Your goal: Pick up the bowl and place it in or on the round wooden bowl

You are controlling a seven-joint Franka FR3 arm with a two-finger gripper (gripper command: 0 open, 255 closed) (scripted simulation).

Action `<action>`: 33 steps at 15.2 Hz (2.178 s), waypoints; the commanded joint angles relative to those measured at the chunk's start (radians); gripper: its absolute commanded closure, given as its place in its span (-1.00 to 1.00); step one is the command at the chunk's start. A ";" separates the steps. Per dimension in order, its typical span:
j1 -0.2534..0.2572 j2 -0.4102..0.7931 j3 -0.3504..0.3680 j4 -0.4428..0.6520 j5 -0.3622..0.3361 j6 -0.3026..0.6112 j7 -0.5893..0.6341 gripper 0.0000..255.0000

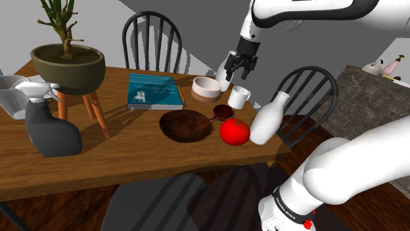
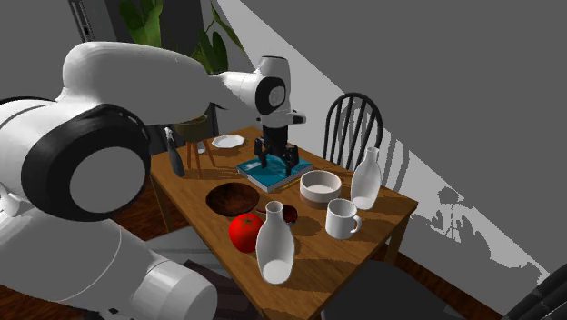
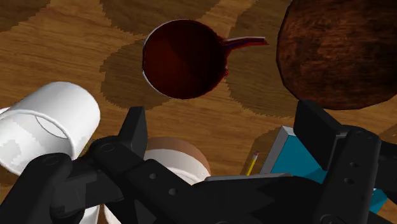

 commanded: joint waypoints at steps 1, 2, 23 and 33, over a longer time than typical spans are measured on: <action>0.004 0.076 -0.003 0.028 0.006 0.049 -0.003 -1.00; 0.005 0.112 -0.005 0.046 0.010 0.068 -0.006 -1.00; -0.013 0.798 -0.009 0.553 0.095 0.246 -0.063 -1.00; -0.014 0.822 -0.008 0.526 0.098 0.298 -0.065 -1.00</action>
